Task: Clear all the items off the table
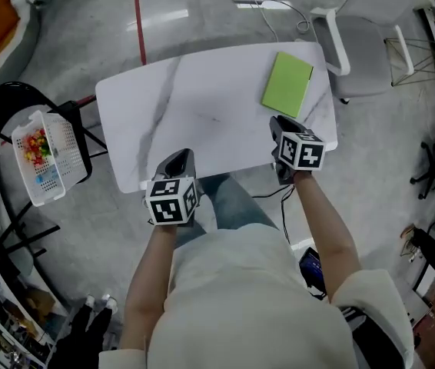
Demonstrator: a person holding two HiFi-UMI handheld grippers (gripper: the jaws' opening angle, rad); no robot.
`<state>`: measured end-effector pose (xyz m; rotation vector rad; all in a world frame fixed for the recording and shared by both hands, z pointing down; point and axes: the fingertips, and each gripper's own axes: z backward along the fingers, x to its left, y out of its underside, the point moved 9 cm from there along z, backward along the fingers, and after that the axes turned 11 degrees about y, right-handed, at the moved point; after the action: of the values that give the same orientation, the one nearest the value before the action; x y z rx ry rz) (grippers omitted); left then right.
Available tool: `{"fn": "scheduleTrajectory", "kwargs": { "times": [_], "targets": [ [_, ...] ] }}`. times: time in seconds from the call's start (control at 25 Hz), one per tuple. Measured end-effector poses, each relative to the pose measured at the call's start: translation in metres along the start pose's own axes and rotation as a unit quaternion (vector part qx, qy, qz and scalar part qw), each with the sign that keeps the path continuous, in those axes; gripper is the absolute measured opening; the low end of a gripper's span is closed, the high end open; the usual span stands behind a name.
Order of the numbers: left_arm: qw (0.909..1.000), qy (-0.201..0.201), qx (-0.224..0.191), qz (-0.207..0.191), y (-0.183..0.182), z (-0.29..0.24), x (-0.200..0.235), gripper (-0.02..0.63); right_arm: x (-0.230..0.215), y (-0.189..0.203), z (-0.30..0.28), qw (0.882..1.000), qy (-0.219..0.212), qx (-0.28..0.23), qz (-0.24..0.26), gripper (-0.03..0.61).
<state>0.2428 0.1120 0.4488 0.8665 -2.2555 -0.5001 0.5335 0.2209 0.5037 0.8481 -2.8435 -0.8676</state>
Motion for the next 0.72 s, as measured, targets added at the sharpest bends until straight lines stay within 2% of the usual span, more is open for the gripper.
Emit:
{"fn": "scheduleTrajectory", "kwargs": {
  "times": [0.2, 0.72],
  "targets": [
    [0.9998, -0.002, 0.021, 0.005, 0.004, -0.02, 0.002, 0.009, -0.047, 0.008, -0.036, 0.998, 0.03, 0.02, -0.044, 0.091],
    [0.9966, 0.008, 0.081, 0.01, 0.018, -0.082, 0.005, 0.009, -0.126, 0.023, -0.127, 0.989, 0.101, 0.064, -0.09, 0.151]
  ]
}}
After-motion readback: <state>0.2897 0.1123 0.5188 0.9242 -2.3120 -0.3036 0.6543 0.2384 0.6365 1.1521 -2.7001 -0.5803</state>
